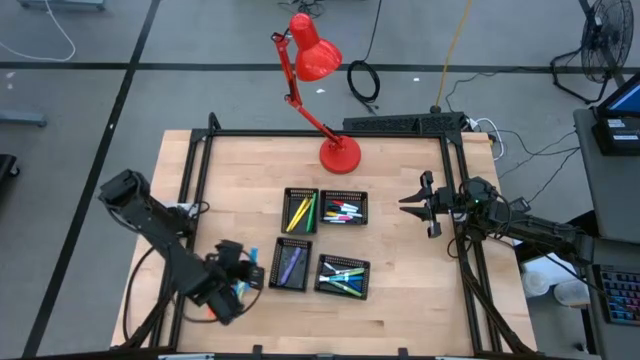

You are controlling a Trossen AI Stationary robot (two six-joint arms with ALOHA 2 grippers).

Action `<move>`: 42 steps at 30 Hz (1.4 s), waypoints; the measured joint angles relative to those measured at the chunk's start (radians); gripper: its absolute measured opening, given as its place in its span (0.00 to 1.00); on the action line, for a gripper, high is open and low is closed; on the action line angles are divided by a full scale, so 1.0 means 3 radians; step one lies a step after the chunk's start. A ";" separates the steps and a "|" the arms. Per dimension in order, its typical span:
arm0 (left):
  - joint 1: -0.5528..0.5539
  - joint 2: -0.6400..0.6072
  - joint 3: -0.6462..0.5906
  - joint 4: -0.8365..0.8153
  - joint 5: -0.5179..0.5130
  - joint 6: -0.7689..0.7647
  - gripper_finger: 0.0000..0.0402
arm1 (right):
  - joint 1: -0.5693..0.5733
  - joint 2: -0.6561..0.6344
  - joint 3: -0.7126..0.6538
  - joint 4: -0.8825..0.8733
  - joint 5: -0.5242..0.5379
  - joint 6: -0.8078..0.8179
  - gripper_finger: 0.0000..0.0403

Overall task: Pick & Place Markers
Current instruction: Put the blue highlighter into the bottom left black bin, then put the orange highlighter into the bottom left black bin

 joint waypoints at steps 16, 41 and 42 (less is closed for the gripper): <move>0.1033 0.0000 0.0001 0.1472 0.0321 0.2183 0.17 | 0.0000 0.0000 0.0000 0.0000 0.0000 0.0000 0.19; 0.1209 -0.0003 0.0001 0.1393 0.1197 0.2364 0.34 | 0.0000 0.0000 0.0000 0.0000 0.0000 0.0000 0.19; 0.1176 -0.0003 0.0003 0.1315 0.1277 0.2288 0.33 | 0.0000 0.0000 0.0000 0.0000 0.0000 0.0000 0.19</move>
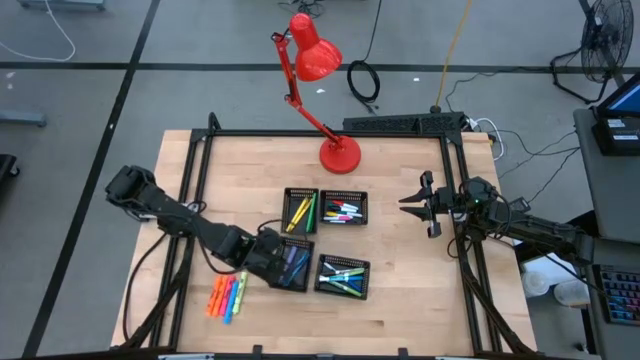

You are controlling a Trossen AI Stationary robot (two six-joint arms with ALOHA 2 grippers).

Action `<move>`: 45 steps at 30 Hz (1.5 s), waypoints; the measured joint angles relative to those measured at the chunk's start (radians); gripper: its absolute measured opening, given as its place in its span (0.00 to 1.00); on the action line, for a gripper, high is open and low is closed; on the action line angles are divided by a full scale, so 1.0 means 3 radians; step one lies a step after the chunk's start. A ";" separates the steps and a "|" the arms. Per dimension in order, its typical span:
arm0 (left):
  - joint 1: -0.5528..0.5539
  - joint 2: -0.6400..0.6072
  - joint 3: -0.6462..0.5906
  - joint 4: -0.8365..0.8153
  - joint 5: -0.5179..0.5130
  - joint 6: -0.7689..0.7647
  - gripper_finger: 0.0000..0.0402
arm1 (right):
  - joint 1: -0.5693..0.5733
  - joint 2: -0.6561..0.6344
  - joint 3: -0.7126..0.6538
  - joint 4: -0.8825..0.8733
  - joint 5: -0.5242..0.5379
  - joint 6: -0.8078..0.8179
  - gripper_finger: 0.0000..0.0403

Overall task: Pick & Place Markers
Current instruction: Put the orange highlighter into the bottom left black bin

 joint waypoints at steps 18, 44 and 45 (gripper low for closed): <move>-0.1336 0.0000 0.0000 -0.0868 0.0051 -0.2296 0.24 | 0.0000 -0.0001 0.0000 0.0001 0.0001 0.0000 0.19; -0.1891 0.0372 -0.0011 -0.1540 0.0715 -0.3133 0.42 | -0.0001 -0.0001 0.0000 0.0001 0.0001 0.0000 0.19; -0.1891 0.0385 -0.0011 -0.1544 0.0713 -0.3131 0.42 | 0.0000 -0.0001 0.0000 0.0001 0.0000 0.0000 0.19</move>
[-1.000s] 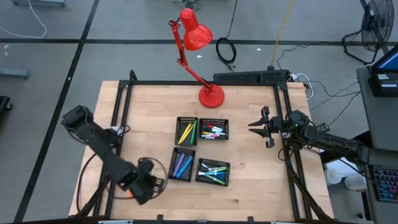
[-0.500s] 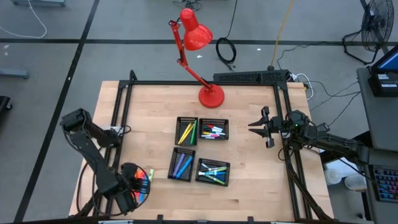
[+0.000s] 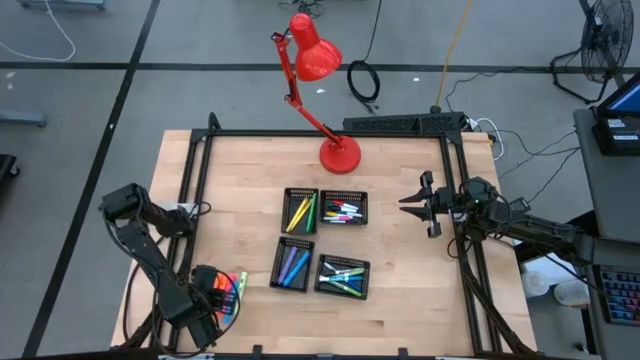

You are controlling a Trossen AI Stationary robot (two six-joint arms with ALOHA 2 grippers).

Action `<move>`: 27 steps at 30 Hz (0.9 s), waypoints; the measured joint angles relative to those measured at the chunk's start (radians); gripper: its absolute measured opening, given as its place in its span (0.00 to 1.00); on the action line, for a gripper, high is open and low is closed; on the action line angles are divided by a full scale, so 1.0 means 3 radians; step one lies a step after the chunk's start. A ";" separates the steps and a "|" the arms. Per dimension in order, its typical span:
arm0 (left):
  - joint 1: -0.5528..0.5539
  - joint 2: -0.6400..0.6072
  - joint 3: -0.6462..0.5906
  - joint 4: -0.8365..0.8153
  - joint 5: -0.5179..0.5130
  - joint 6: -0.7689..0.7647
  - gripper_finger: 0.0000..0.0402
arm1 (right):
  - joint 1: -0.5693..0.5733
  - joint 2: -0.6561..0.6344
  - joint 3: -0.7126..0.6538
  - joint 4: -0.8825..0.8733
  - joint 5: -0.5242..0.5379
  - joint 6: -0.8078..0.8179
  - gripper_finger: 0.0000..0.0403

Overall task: Pick & Place Markers
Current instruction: Put the orange highlighter into the bottom left black bin

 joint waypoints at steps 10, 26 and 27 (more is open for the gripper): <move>0.0000 0.0018 -0.0001 0.0001 -0.0069 -0.0038 0.42 | 0.0000 0.0000 0.0000 0.0000 0.0000 0.0000 0.19; 0.0012 0.0412 -0.0004 0.0042 0.0056 0.0013 0.42 | 0.0000 0.0000 0.0000 0.0000 0.0001 0.0000 0.19; 0.0014 0.0440 -0.0004 0.0064 0.0056 0.0013 0.42 | -0.0001 0.0000 0.0000 -0.0001 0.0000 0.0000 0.19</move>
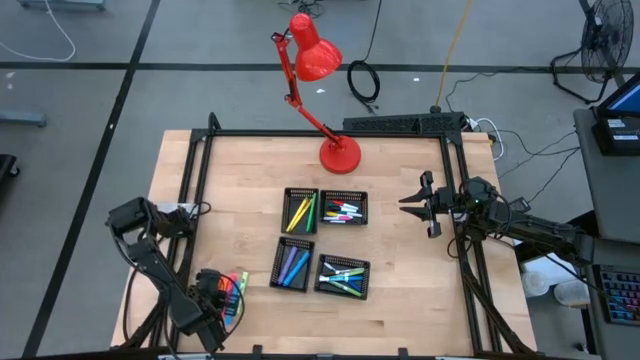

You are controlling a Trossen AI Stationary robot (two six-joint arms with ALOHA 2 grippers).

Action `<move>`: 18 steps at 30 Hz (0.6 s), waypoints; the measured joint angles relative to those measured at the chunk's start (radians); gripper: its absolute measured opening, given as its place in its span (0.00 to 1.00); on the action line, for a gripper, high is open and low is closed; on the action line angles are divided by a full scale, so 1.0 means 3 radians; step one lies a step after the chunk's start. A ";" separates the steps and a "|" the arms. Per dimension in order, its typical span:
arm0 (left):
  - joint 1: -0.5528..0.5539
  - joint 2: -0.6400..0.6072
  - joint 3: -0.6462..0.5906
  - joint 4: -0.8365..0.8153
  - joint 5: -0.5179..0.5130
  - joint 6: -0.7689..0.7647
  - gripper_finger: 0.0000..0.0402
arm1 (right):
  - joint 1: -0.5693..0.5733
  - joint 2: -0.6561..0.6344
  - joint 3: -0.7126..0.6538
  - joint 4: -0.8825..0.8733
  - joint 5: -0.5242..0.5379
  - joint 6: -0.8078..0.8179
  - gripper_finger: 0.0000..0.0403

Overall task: Pick & Place Markers
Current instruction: Put the orange highlighter into the bottom left black bin

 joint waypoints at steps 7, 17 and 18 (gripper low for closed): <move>-0.0001 0.0145 0.0014 0.0157 -0.0013 0.0090 0.42 | 0.0001 0.0000 0.0000 0.0000 0.0000 0.0000 0.19; -0.0001 0.0167 0.0013 0.0143 -0.0034 0.0076 0.42 | 0.0000 0.0000 0.0000 0.0000 0.0000 0.0000 0.19; -0.0001 0.0168 0.0013 0.0142 -0.0036 0.0081 0.42 | 0.0000 0.0000 0.0000 0.0000 0.0000 0.0000 0.19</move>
